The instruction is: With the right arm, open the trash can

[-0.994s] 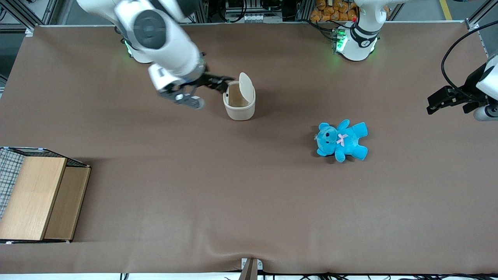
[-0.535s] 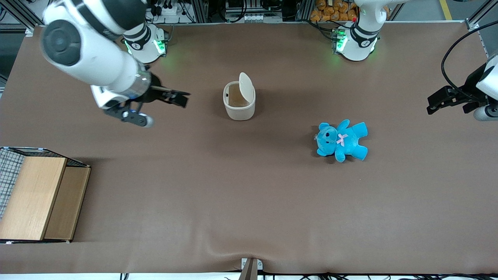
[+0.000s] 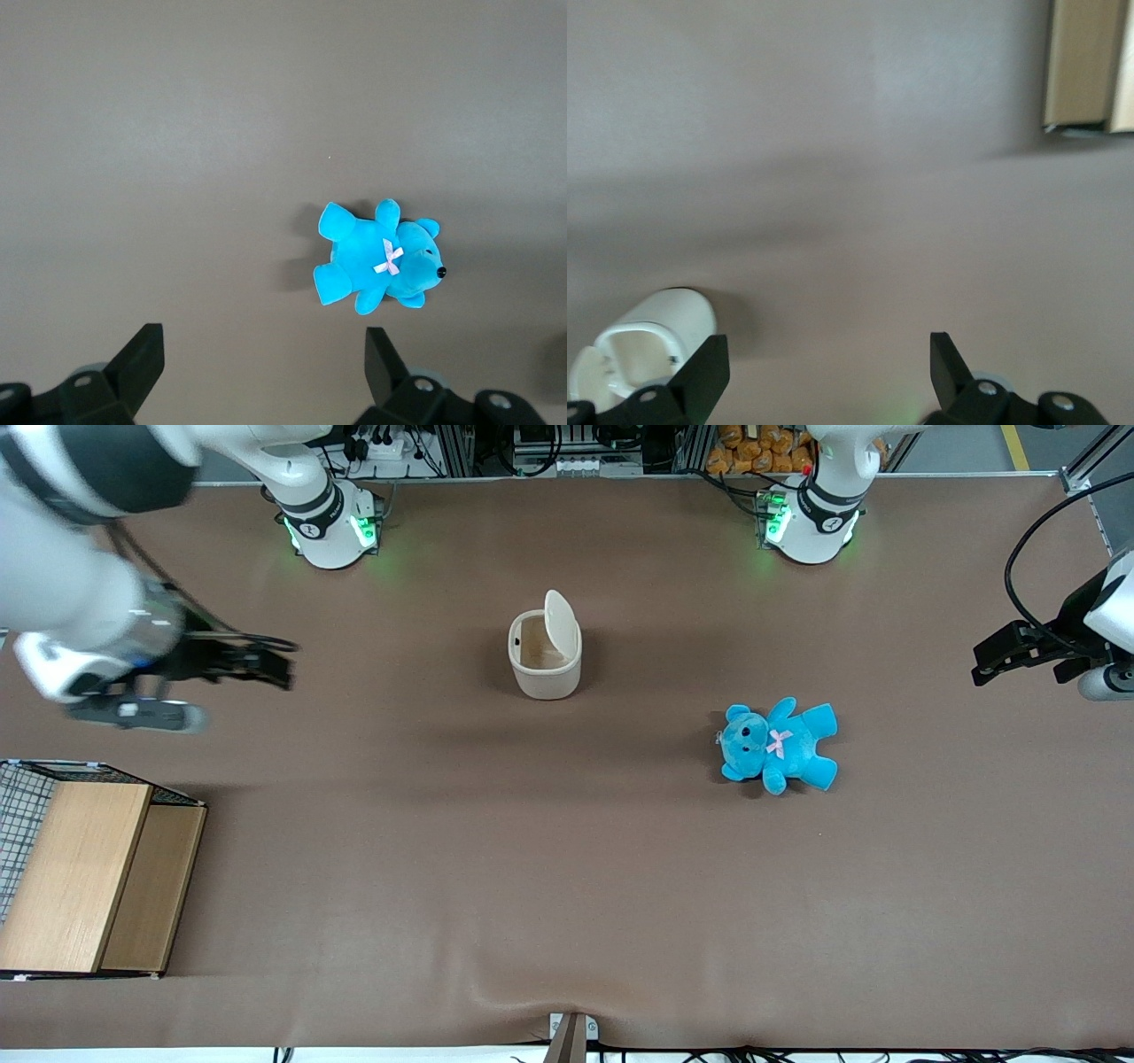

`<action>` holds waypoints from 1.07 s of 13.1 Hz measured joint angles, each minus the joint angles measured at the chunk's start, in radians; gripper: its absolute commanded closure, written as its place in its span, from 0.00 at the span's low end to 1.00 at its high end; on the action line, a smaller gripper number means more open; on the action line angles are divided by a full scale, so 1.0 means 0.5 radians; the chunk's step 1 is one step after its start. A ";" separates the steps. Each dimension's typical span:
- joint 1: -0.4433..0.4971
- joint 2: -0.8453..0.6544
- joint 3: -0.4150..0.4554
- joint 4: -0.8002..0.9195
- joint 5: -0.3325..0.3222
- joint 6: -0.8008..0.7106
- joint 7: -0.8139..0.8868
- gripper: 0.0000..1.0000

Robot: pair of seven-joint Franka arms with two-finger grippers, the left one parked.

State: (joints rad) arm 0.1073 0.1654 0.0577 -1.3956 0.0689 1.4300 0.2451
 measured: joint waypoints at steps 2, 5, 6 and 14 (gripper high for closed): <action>-0.078 -0.037 -0.057 0.000 0.000 -0.008 -0.248 0.00; -0.117 -0.108 -0.115 0.003 -0.001 -0.049 -0.355 0.00; -0.117 -0.150 -0.130 0.002 -0.001 -0.072 -0.359 0.00; -0.118 -0.382 -0.286 -0.196 -0.046 -0.050 -0.439 0.00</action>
State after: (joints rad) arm 0.0482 -0.0257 -0.0854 -1.4935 0.0460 1.4050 0.0258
